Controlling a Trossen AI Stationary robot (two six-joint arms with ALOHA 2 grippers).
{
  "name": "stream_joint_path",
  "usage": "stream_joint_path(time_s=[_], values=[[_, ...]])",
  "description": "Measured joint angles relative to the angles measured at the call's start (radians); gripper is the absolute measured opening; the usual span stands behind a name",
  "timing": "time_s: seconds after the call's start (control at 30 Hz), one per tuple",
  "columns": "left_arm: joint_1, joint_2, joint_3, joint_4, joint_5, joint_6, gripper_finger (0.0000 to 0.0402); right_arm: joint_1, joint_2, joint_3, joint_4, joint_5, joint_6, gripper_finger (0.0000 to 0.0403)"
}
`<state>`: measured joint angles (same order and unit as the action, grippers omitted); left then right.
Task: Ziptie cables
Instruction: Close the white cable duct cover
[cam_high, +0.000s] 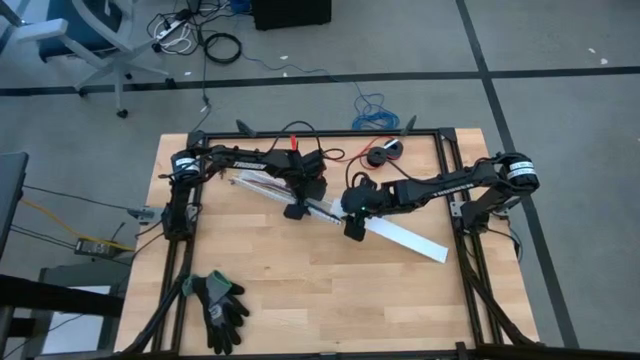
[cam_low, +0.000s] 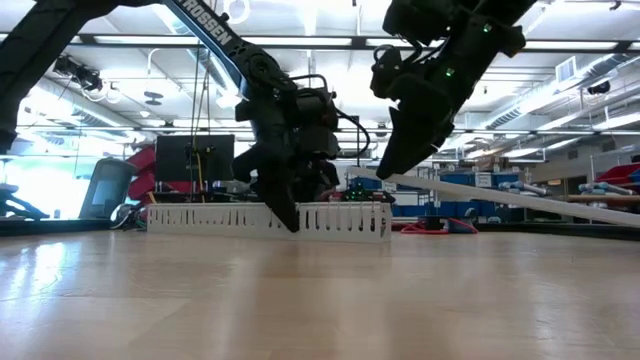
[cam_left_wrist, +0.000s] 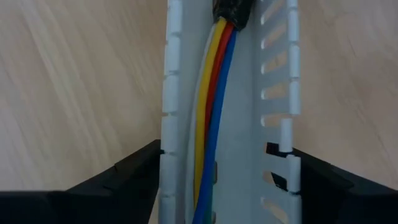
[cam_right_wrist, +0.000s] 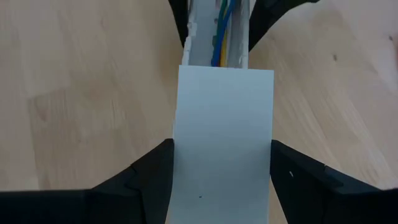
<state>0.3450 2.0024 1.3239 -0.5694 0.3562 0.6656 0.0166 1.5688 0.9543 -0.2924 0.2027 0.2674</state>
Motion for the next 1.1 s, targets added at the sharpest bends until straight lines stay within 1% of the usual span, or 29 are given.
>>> stream_joint_path(time_s=[0.27, 0.37, 0.57, 0.83, 1.0, 1.1], values=[[-0.002, 0.001, 0.0, 0.005, 0.002, -0.03, 0.0294, 0.0, 0.0, 0.0, -0.002, 0.01, 0.001, 0.0231], [-0.006, 0.001, 0.0, 0.037, 0.003, -0.06, 0.0294, 0.0, 0.0, 0.0, -0.002, 0.01, 0.0, 0.0231], [-0.022, 0.001, 0.0, 0.089, 0.003, -0.068, 0.0294, 0.003, 0.0, 0.0, -0.006, 0.011, 0.006, 0.0231], [-0.048, 0.001, 0.0, 0.176, 0.006, -0.066, 0.0294, 0.003, 0.0, 0.0, -0.064, 0.012, 0.034, 0.023], [-0.066, 0.001, 0.001, 0.225, 0.06, -0.068, 0.0294, 0.003, 0.0, 0.0, -0.063, 0.012, 0.036, 0.0231], [-0.081, 0.001, -0.005, 0.269, 0.069, -0.069, 0.0294, 0.003, 0.0, 0.0, -0.063, 0.012, 0.036, 0.0231]])
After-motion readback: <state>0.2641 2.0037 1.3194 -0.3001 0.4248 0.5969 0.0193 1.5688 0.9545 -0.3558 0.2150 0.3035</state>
